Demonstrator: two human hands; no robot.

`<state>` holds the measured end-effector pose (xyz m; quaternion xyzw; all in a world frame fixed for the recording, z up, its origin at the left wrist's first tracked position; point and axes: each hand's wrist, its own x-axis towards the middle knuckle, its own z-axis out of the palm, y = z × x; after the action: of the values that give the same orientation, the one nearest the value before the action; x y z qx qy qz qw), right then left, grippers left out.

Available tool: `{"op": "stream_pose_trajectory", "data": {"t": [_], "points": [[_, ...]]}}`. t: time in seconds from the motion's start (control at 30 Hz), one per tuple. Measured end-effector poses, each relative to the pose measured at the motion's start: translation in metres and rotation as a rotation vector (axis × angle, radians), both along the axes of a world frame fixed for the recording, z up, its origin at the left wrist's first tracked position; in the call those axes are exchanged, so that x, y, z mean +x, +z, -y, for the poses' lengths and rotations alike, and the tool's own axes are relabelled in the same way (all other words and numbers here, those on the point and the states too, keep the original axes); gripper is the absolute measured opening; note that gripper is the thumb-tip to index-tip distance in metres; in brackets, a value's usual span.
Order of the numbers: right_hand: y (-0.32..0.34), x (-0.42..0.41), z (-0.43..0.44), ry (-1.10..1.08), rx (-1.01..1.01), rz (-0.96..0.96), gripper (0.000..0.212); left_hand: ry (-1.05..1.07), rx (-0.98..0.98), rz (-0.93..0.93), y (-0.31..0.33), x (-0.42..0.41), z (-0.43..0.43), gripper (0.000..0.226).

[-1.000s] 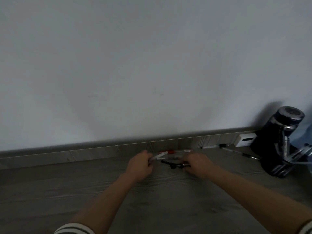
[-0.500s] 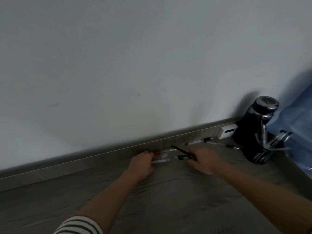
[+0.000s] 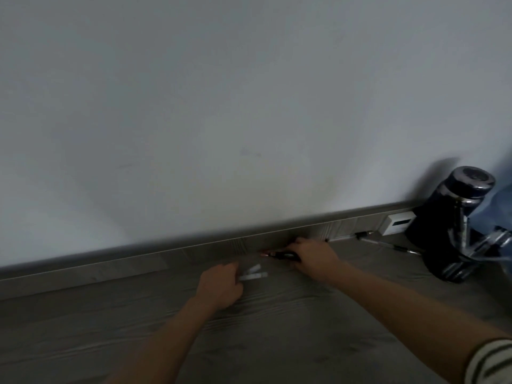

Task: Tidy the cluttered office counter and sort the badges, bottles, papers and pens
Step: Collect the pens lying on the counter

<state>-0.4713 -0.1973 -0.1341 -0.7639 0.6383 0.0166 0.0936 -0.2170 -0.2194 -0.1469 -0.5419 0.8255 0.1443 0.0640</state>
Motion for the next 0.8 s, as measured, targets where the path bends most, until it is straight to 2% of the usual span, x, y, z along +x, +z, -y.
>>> {"op": "stream_pose_trajectory", "data": {"t": [0.17, 0.23, 0.37, 0.43, 0.6, 0.73, 0.8], "points": [[0.006, -0.006, -0.016, -0.117, 0.067, -0.031, 0.040, 0.053, -0.013, -0.056, 0.002, 0.007, -0.010, 0.030], [0.008, -0.014, -0.031, -0.209, 0.054, 0.035, 0.033, 0.064, 0.002, -0.115, 0.009, 0.004, -0.011, 0.030], [0.029, -0.039, -0.066, -0.484, -0.061, 0.233, 0.021, -0.004, 0.119, -0.380, 0.029, -0.024, -0.013, 0.028], [0.041, -0.054, -0.082, -0.618, -0.123, 0.332, 0.014, -0.043, 0.148, -0.437, 0.038, -0.045, -0.016, 0.025], [0.066, -0.097, -0.121, -0.904, -0.305, 0.650, 0.039, -0.129, 0.155, -0.480, 0.058, -0.107, -0.036, 0.045], [0.086, -0.137, -0.142, -1.017, -0.399, 0.786, 0.042, -0.195, 0.080, -0.432, 0.074, -0.154, -0.044, 0.059], [0.096, -0.163, -0.149, -1.058, -0.493, 0.810, 0.046, -0.227, 0.069, -0.435, 0.080, -0.182, -0.043, 0.055]]}}
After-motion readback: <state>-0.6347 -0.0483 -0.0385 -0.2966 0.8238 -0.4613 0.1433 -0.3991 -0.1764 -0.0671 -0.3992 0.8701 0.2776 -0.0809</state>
